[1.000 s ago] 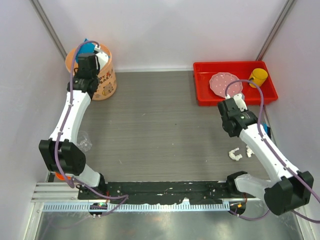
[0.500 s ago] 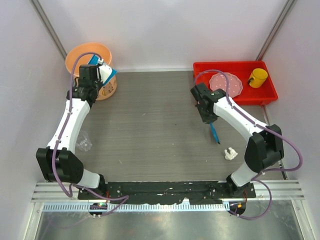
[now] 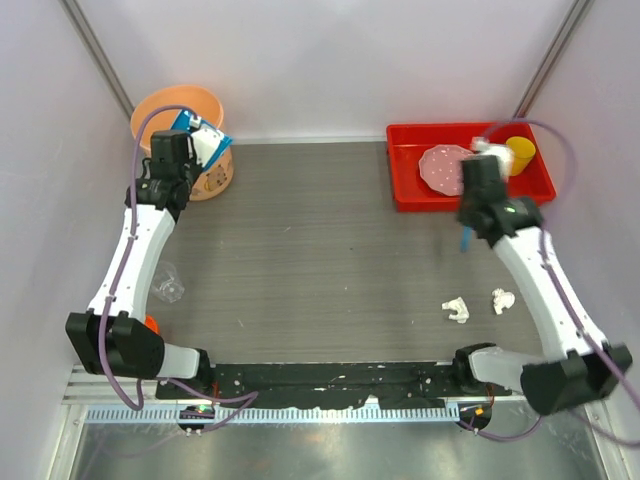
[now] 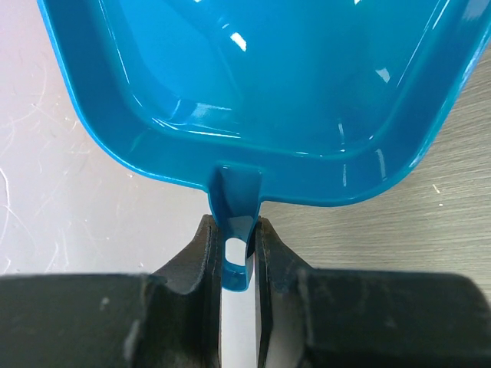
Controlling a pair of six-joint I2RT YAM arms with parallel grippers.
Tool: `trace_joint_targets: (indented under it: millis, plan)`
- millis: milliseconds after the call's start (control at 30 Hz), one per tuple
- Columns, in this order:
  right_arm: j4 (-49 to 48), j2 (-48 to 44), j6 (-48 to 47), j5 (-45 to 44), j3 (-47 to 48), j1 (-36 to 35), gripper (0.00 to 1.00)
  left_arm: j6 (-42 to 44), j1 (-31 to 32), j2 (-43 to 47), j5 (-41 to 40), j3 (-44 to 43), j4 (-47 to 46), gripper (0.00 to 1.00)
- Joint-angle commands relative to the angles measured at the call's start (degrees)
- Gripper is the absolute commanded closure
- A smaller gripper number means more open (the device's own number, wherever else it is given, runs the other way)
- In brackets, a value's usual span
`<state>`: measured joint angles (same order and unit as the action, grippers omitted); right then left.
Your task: Sweep away the paper scraps from the table
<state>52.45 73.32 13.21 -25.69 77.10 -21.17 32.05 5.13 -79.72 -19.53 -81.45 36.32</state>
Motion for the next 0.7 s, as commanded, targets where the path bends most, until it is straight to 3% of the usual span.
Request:
trace_joint_targets:
  millis: [0,133,333,467,567,667]
  plan:
    - [-3.0,-11.8,3.0,-7.5,-9.7,16.2,0.99,-1.6,-0.3,3.9,2.8,0.9,-0.4,1.0]
    - [-8.5,-16.7,-6.0,-13.8,-14.3,20.5,0.99,-2.1,-0.2,3.6,6.6,-0.3,1.5,1.0]
    - [-14.5,-19.6,-23.7,-8.9,-19.2,28.6,0.99,-4.4,-0.1,5.3,8.9,2.1,0.9,1.0]
    - [-12.7,-20.3,-32.6,-12.0,-25.7,29.9,0.99,-6.1,0.0,6.8,15.0,7.4,1.6,1.0]
    - [-7.9,-23.6,-38.8,-1.3,-31.5,30.4,0.99,-6.6,0.0,5.9,16.4,8.8,1.8,1.0]
    - [-3.1,-27.1,-39.2,6.6,-36.2,30.5,0.99,-6.7,0.0,4.8,17.9,8.4,3.1,1.0]
